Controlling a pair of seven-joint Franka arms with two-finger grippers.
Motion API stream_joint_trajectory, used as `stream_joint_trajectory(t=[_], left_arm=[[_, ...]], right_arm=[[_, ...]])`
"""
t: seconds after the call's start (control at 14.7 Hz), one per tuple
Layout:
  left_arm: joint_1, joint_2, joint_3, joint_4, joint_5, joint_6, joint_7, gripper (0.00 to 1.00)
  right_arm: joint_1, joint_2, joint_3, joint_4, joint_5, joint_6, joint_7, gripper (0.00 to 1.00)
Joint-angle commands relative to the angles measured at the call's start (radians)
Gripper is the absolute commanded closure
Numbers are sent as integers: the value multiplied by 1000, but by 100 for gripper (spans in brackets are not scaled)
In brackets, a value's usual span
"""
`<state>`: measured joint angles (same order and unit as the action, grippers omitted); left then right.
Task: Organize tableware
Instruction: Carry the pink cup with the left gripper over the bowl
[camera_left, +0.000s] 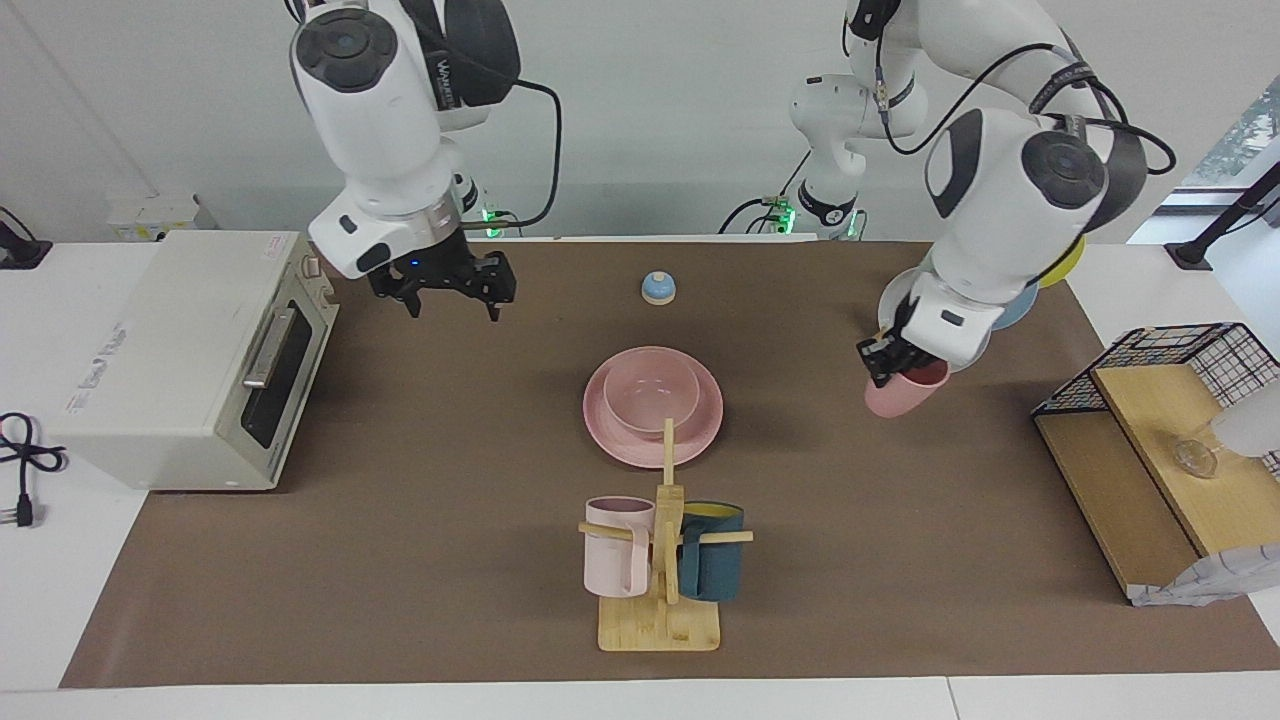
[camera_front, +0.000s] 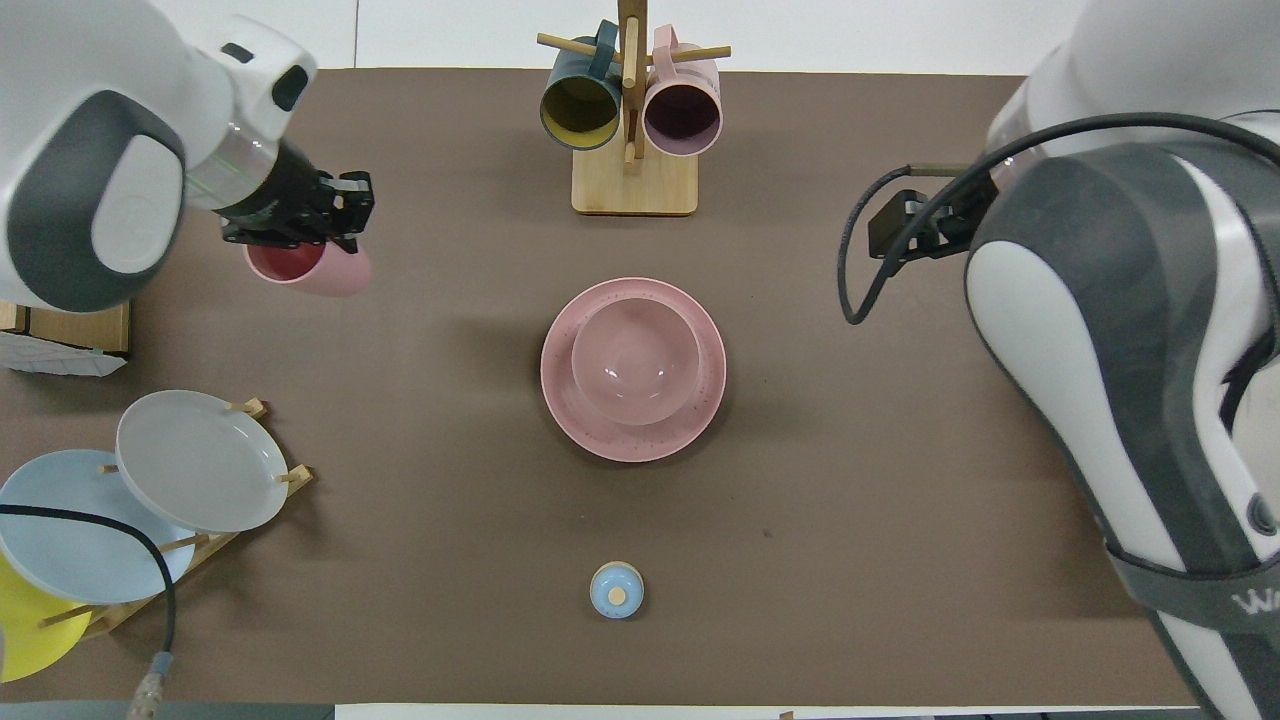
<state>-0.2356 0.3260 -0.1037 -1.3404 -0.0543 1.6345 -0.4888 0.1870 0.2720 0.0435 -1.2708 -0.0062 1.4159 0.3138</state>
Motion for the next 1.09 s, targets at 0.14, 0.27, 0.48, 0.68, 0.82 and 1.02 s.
stream_joint_trajectory(t=[0.14, 0.27, 0.48, 0.68, 0.82, 1.02], left_arm=[[-227, 47, 19, 73, -47, 25, -204, 100], [-301, 70, 19, 73, -48, 77, -273, 100], [-364, 111, 19, 63, -45, 126, -330, 100], [-390, 168, 22, 57, -33, 183, -369, 100], [-393, 191, 22, 55, -35, 188, -385, 100], [-416, 189, 24, 12, -33, 214, -419, 100]], right_arm=[[-50, -218, -51, -351, 14, 140, -45, 0], [-80, -221, -85, -372, 8, 178, -149, 0], [-106, -214, -122, -369, 3, 183, -308, 0], [-101, -276, -123, -427, 0, 198, -308, 0], [-129, -284, -120, -458, 0, 250, -326, 0], [-150, -316, -120, -525, 0, 272, -400, 0]])
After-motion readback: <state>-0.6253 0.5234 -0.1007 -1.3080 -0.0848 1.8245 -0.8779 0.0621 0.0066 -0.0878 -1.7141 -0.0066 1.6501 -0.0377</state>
